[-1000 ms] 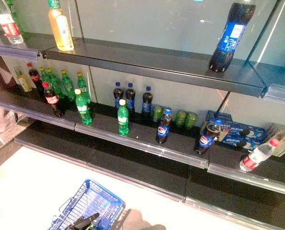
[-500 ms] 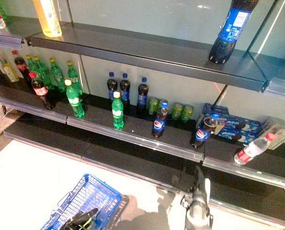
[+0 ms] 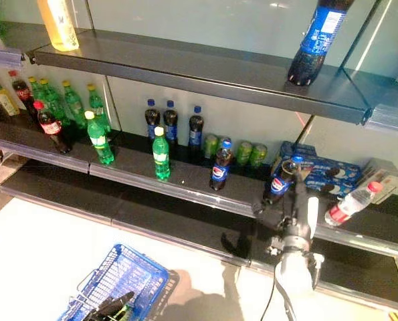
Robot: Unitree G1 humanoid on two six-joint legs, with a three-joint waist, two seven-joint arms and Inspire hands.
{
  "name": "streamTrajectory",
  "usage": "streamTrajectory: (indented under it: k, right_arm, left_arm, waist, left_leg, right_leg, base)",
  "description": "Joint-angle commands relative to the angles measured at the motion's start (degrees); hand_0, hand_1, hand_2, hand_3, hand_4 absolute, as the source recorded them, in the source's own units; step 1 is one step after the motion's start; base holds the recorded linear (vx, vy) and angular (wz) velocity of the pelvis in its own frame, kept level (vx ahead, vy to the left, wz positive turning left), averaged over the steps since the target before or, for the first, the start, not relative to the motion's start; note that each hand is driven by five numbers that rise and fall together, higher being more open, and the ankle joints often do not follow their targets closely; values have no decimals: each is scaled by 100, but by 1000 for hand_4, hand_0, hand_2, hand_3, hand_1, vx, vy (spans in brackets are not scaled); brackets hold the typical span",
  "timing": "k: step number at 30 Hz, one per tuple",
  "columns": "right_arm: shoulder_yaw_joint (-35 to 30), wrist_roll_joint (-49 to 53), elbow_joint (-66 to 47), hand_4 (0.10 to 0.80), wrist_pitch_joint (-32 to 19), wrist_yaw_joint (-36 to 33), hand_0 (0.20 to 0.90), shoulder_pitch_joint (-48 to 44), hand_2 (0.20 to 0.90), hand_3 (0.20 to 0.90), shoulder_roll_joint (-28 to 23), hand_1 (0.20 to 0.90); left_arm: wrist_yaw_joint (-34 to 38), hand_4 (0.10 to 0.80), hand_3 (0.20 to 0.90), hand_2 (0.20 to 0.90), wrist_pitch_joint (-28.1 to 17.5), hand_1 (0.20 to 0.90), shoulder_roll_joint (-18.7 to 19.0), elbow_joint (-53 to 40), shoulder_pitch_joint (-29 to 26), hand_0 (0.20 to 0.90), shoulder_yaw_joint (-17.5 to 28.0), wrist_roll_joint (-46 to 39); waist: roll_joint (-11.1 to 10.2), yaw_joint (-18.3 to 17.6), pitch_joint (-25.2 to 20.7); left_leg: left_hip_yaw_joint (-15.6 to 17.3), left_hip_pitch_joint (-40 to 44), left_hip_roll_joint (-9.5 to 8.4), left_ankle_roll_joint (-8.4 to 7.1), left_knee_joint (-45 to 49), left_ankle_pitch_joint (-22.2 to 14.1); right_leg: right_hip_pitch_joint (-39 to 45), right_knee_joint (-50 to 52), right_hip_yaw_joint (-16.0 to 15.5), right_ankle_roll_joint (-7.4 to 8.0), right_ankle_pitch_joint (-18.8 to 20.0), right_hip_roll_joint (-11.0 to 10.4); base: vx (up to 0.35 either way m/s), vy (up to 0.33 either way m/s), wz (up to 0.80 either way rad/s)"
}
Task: Pick up the drink and place into the basket.
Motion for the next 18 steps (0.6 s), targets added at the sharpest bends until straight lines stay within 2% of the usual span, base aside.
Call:
streamTrajectory:
  k: [1, 6, 13, 18]
  right_arm:
    - [-689, -159, -724, 800, -863, -822, 900, -830, 900, 900, -491, 900]
    - [-893, 55, -682, 800, -951, -1266, 900, -951, 900, 900, -546, 900]
    - [-706, 323, -372, 800, -784, -1619, 900, -1444, 900, 900, -761, 900]
    - [-451, 453, 122, 800, -926, -1857, 900, -2218, 900, 900, -747, 900]
  left_arm:
    - [-112, 100, 200, 300, -249, 300, 164, 305, 110, 300, -173, 526]
    - [-91, 100, 200, 300, -191, 300, 195, 245, 121, 300, -173, 592]
    - [-67, 100, 200, 300, -133, 300, 264, 27, 40, 300, -467, 540]
    - [24, 100, 200, 300, -100, 300, 372, -192, -258, 300, -716, 78]
  waist:
    - [126, 178, 16]
    - [150, 219, 154]
    - [237, 251, 580]
    - [296, 260, 1105]
  left_leg:
    - [162, 241, 269, 7, 94, -393]
    - [12, 29, 228, 55, 603, -517]
    - [-287, -558, 184, 0, 1563, -706]
    - [-450, -1221, 74, 63, 2048, -729]
  right_leg:
    - [-207, 373, -176, 231, 33, -385]
    - [-447, 1030, -185, 59, -275, -309]
    - [-959, 1885, -147, -169, -620, -261]
    - [-1603, 2372, -32, -275, -651, -283]
  base:
    - [49, 1, -5]
    - [40, -12, -4]
    - [7, -6, 1]
    - [-180, -13, 4]
